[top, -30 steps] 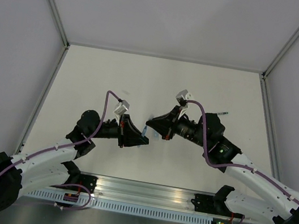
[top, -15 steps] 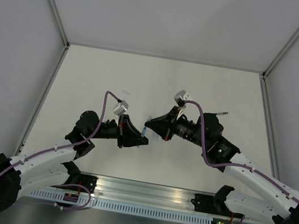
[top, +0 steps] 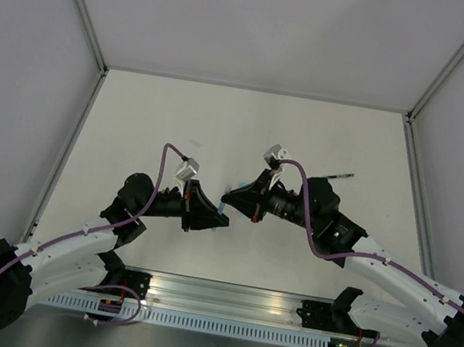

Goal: Insert the pens into the pen caps

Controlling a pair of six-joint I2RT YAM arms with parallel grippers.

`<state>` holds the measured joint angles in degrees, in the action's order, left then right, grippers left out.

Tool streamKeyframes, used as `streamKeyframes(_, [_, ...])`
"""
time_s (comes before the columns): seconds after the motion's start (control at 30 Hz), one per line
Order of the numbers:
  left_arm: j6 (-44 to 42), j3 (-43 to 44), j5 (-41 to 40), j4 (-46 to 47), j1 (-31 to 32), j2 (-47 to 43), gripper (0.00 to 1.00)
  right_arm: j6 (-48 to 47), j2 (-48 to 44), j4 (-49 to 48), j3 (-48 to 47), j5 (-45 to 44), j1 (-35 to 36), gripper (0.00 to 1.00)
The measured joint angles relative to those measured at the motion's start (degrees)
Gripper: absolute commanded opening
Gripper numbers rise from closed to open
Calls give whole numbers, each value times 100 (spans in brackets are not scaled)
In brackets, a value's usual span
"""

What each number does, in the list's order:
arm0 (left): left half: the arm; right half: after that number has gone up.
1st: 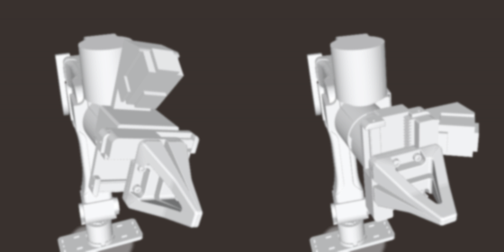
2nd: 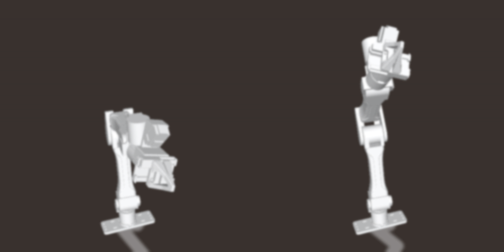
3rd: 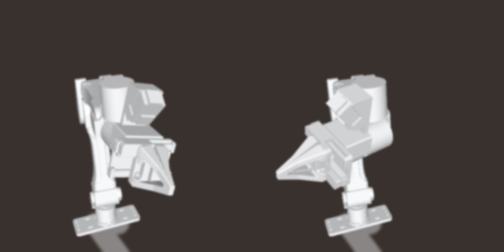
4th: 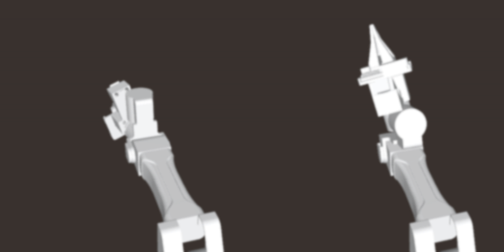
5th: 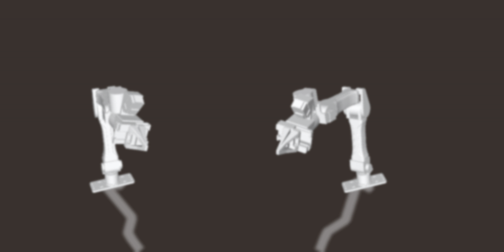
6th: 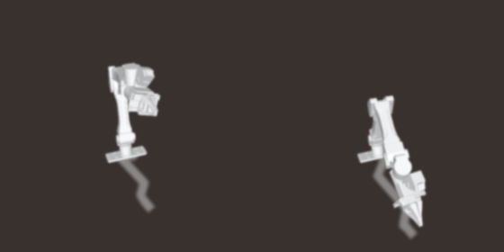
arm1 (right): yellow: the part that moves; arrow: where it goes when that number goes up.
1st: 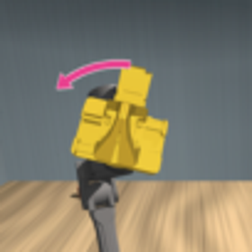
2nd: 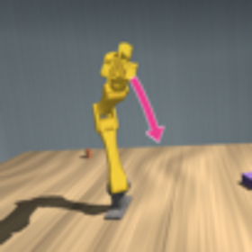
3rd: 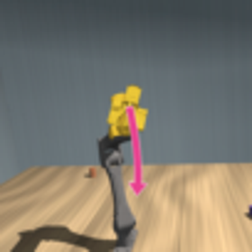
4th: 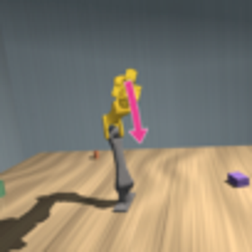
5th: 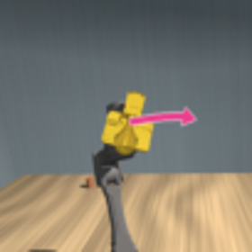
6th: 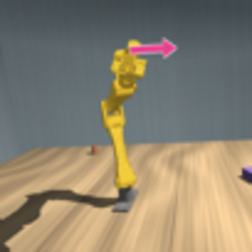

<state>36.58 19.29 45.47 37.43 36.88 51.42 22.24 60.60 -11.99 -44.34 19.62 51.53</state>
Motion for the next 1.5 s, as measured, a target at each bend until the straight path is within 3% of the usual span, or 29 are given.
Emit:
streamKeyframes(0.2, [-2,-83,-15,-168,22,-173,2,-11,-4,125,0,66,39,8])
streamKeyframes(0.27, [-4,-94,-13,-177,28,-214,2,4,-15,138,0,120,44,21])
streamKeyframes(0.4, [-7,-94,-55,-131,35,-267,2,28,-28,280,0,240,90,39])
streamKeyframes(0.53, [-7,-94,-101,-87,31,-289,2,11,-28,474,0,284,157,43])
streamKeyframes(0.67, [-7,-94,-142,-85,31,-289,2,11,-90,555,2,254,160,56])
streamKeyframes(0.8, [-7,-94,-170,-85,31,-289,2,-11,-247,592,0,160,160,62])
streamKeyframes(1.3, [-7,-94,-177,-81,33,-297,2,-39,-149,527,-463,-546,160,60])
streamKeyframes(1.4, [-7,-94,-177,-81,31,-297,2,7,26,437,-501,-599,160,58])
streamKeyframes(1.5, [-7,-94,-177,-83,33,-306,2,70,179,323,-501,-621,160,48])
